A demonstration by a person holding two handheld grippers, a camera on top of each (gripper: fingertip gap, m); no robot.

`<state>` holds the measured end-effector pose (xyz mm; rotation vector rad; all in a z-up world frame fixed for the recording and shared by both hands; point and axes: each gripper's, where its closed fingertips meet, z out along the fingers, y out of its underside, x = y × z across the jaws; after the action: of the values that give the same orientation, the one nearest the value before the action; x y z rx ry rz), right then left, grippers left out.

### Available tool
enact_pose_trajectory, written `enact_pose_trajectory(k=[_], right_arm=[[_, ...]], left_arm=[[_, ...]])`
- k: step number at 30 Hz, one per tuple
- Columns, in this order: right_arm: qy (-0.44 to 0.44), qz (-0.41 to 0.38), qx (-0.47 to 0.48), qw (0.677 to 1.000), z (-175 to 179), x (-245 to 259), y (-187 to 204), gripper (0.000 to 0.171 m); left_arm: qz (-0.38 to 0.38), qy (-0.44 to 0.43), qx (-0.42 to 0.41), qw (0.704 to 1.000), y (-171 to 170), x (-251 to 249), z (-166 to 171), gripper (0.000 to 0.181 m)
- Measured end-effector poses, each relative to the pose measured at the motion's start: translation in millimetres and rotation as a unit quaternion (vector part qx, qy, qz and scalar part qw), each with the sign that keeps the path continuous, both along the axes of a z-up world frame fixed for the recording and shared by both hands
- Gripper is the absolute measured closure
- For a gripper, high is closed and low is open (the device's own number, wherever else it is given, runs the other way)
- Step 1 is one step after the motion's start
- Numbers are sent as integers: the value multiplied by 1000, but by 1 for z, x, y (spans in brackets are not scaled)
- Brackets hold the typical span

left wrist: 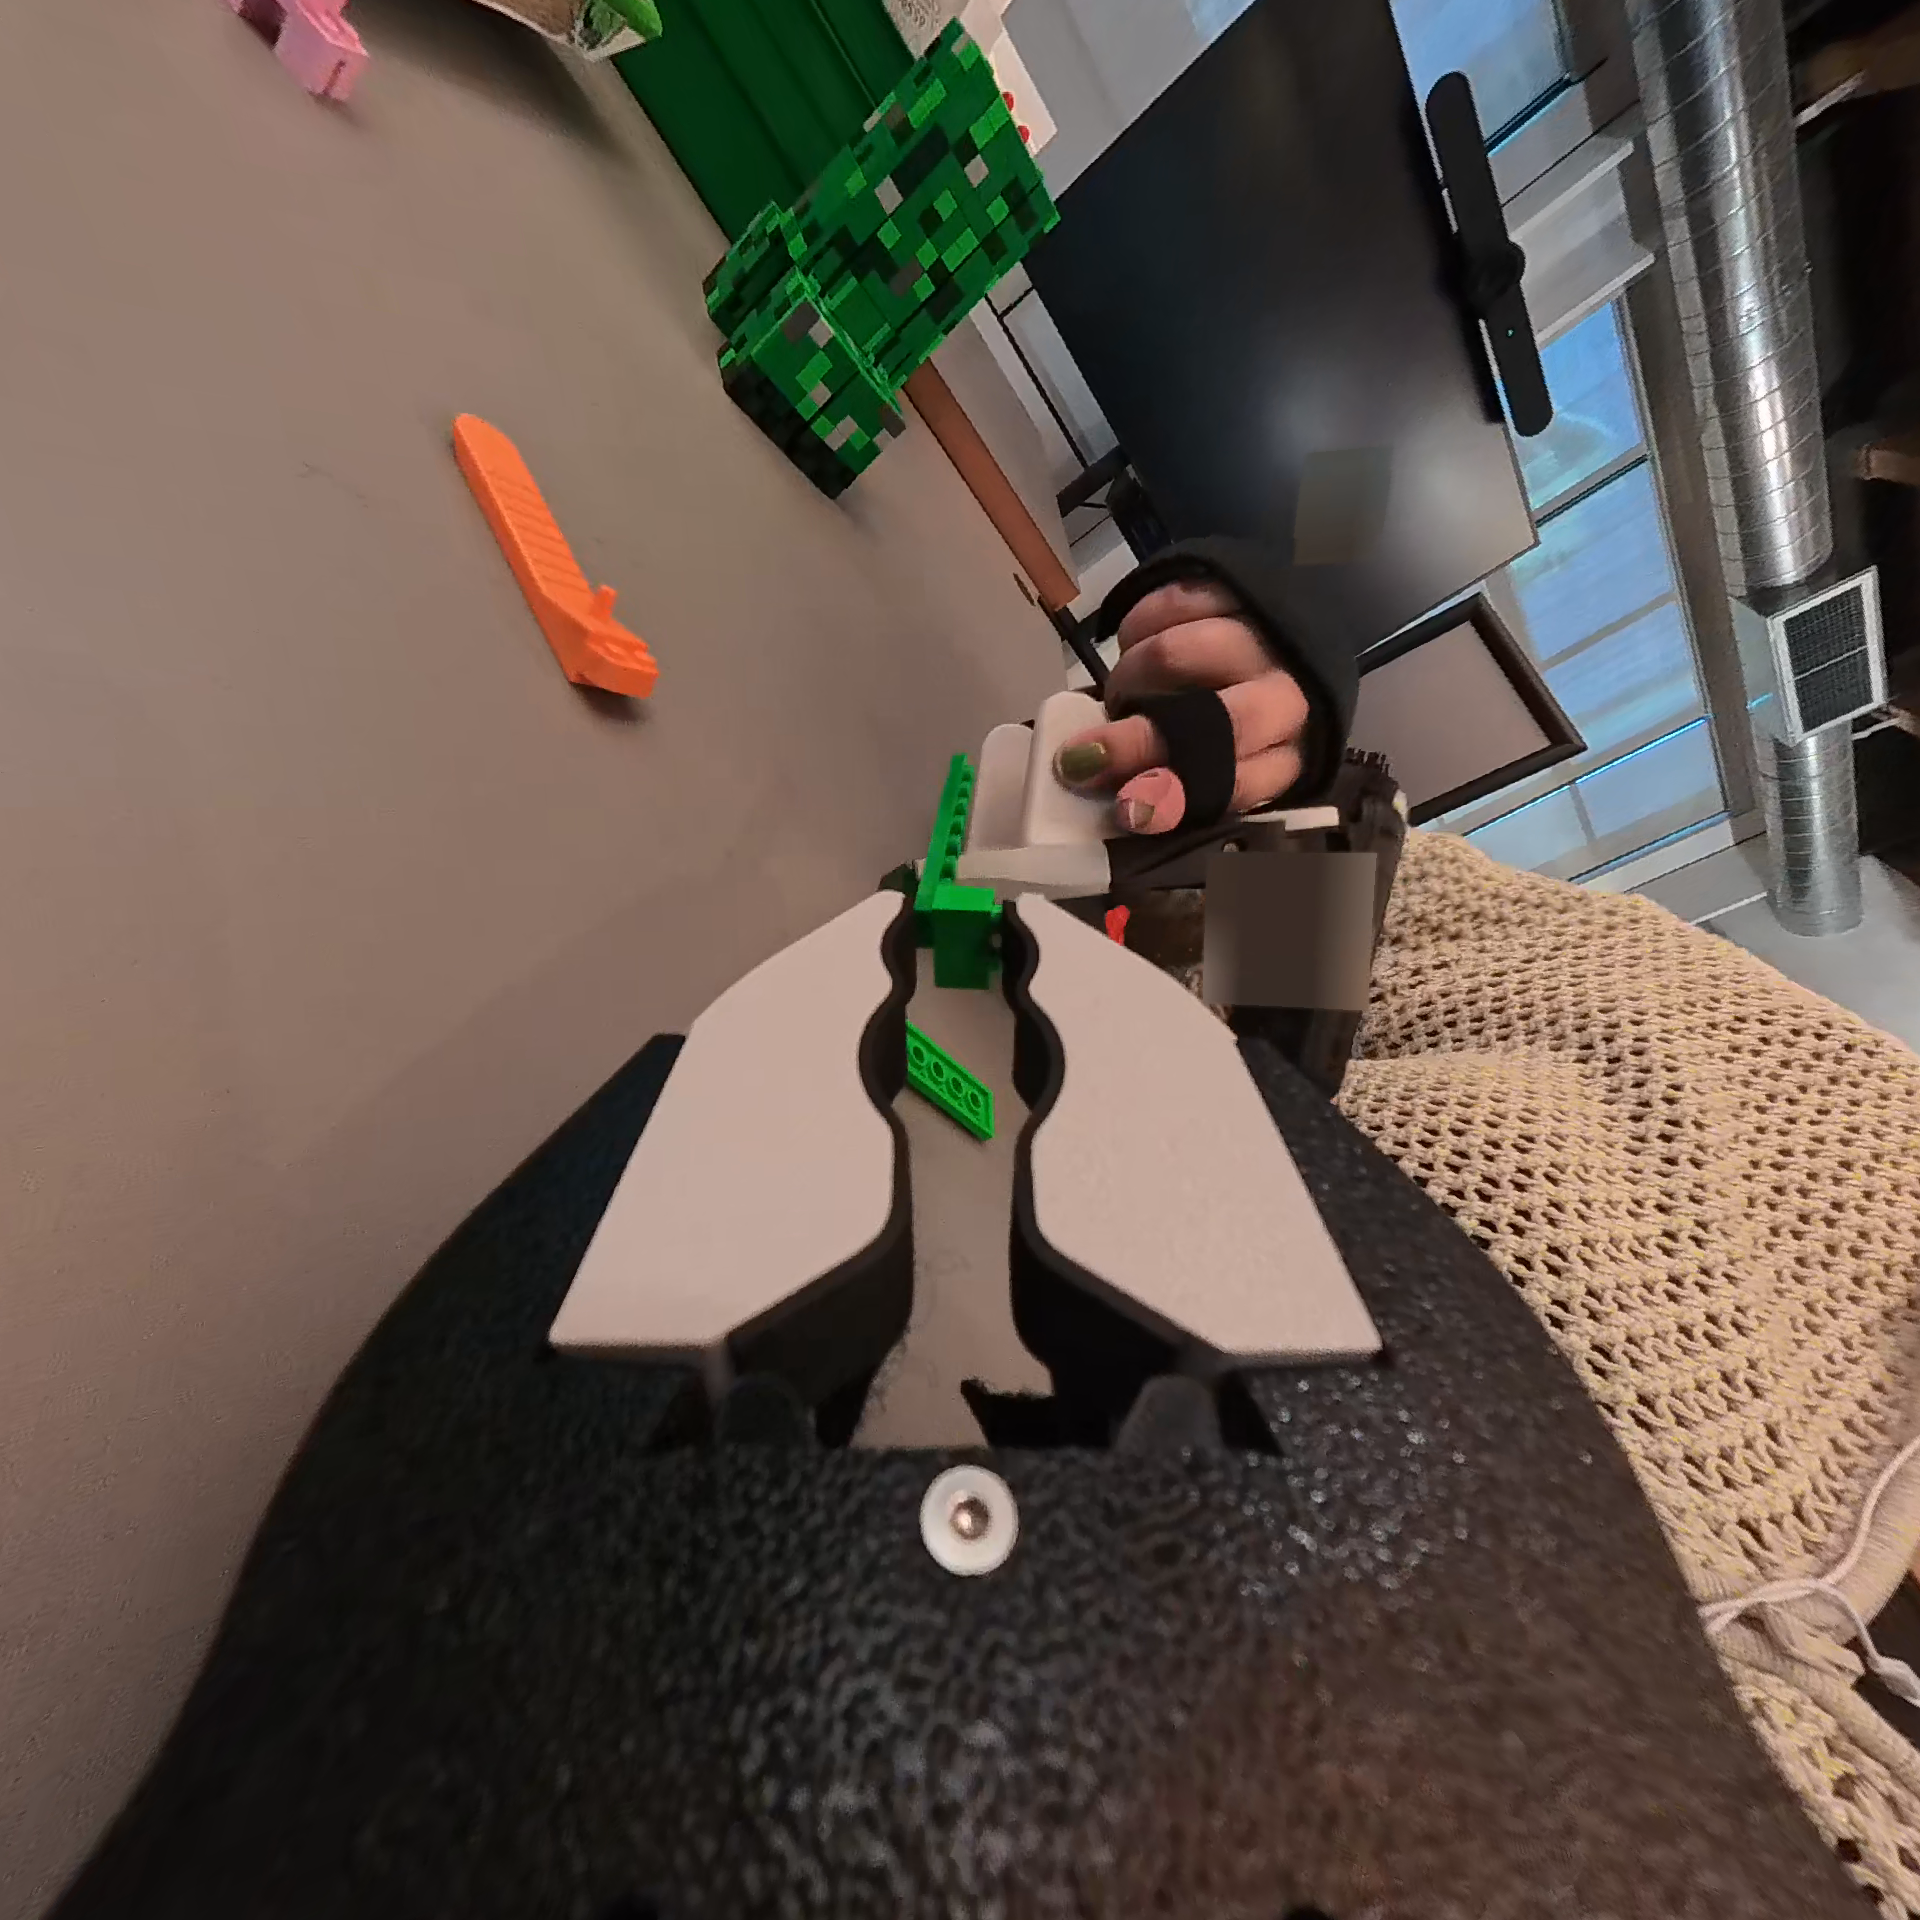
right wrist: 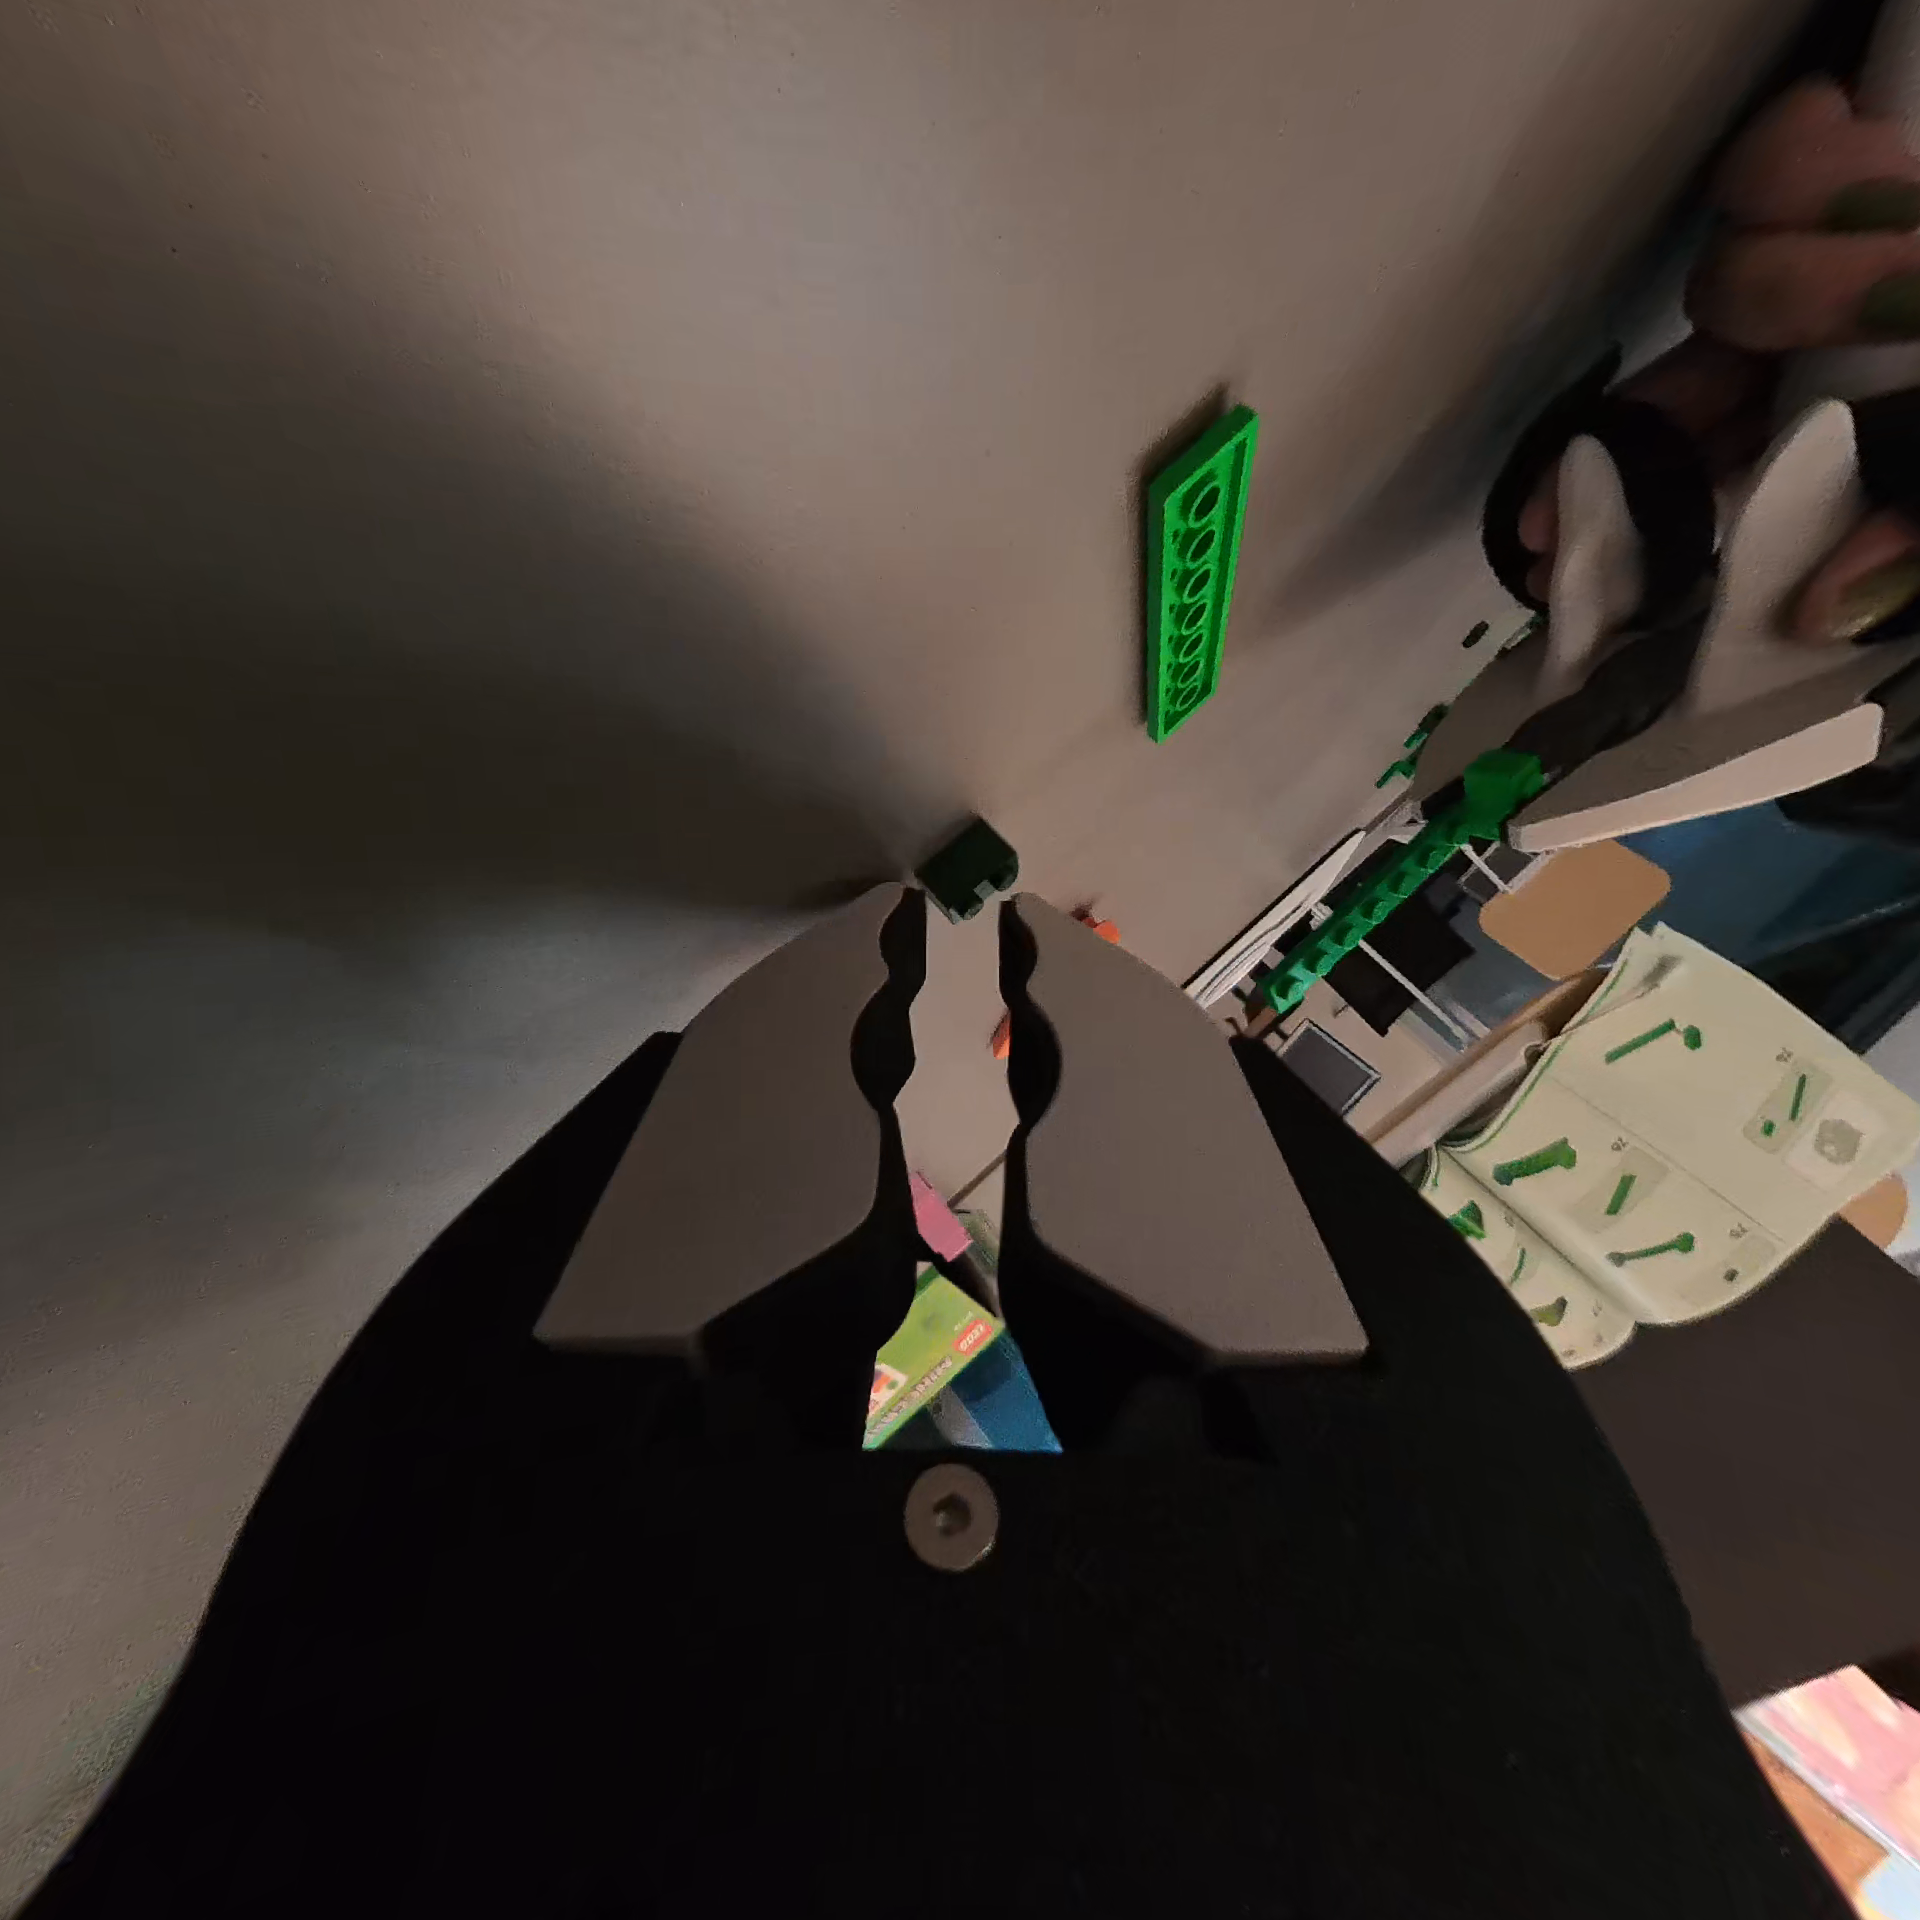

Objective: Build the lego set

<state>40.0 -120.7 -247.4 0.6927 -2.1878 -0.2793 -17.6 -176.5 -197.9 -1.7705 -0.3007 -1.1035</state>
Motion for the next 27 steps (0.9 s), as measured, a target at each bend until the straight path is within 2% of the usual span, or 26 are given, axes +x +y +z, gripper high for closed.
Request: enact_pose_trajectory(k=[1, 5, 7, 8, 9, 11, 13, 20, 21, 23, 27], right_arm=[[-4, -1, 5, 1000, 0, 1, 1, 158], [-15, -22, -20, 999, 8, 2, 6, 153], [-42, -63, -89, 993, 14, 3, 6, 158], [-73, -91, -153, 981, 15, 5, 2, 162], [-122, -123, -222, 959, 15, 9, -3, 166], [-215, -187, -336, 898, 16, 13, -11, 160], [-254, -222, -393, 855, 16, 9, -12, 156], [-276, -258, -378, 845, -3, 4, -7, 152], [-279, -264, -372, 845, -6, 5, -6, 159], [-273, -264, -382, 843, -5, 3, -6, 162], [-162, -278, -474, 819, 23, -29, 0, 162]], left_arm=[[-1, 0, 0, 1000, 0, 0, 0, 166], [-3, -2, 2, 1000, 0, 1, 1, 166], [-3, -3, 3, 1000, 0, 1, 1, 166], [-4, -3, 4, 1000, 0, 1, 1, 166], [-4, -3, 4, 1000, 0, 1, 1, 166], [-4, -1, 4, 1000, 0, 1, 1, 166], [-1, 1, 1, 1000, 1, 1, 0, 166], [0, -3, 1, 1000, 1, 0, 1, 166], [1, -6, 3, 1000, 1, -1, 1, 166], [3, -12, 7, 1000, 1, -2, 3, 166], [31, -18, 82, 996, 1, -9, 25, 166]])
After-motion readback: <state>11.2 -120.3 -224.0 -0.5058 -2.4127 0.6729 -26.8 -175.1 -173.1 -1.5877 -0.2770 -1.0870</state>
